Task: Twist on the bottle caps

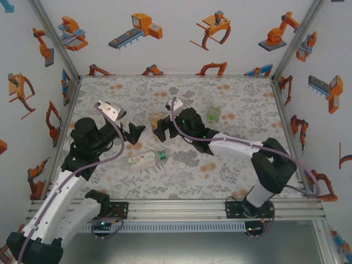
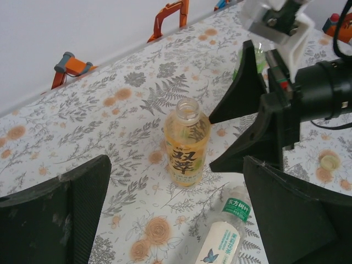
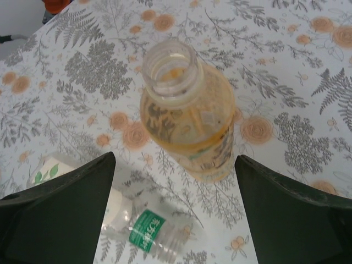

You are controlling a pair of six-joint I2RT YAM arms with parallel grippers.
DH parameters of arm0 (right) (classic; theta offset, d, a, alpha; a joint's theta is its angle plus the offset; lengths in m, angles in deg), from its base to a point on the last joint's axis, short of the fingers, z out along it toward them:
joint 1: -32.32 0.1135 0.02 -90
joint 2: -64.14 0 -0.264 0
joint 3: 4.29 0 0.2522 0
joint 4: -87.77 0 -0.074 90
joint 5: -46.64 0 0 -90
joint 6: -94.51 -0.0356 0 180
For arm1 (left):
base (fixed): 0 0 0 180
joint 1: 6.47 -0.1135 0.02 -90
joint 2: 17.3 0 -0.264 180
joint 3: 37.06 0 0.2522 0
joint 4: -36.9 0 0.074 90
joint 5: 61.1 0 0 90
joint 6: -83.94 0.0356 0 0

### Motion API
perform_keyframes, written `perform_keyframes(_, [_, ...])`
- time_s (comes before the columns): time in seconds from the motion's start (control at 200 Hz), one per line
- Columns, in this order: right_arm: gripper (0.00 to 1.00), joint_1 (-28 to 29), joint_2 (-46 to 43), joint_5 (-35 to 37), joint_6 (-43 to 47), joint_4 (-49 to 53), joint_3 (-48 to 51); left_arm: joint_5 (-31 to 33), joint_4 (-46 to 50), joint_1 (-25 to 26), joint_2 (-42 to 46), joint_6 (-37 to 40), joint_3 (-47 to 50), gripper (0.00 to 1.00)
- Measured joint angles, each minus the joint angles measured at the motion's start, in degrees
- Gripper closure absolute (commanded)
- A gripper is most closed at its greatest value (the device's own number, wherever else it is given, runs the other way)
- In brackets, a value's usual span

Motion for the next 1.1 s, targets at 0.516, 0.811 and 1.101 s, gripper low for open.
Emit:
perform_keyframes(0.516, [0.25,0.4,11.3,6.3,0.0,-4.4,-6.5,-1.0,-0.4,-0.3,0.2,0.0,0.1,0.02])
perform_keyframes(0.811, [0.36,0.4,12.6,6.6,0.0,-5.7,-7.6,-2.5,-0.4,-1.2,-1.0,-0.1,0.1,0.03])
perform_keyframes(1.101, [0.44,0.4,9.9,7.7,0.4,-2.8,-7.3,-5.2,-0.8,-1.6,-2.6,-0.2,0.1,0.03])
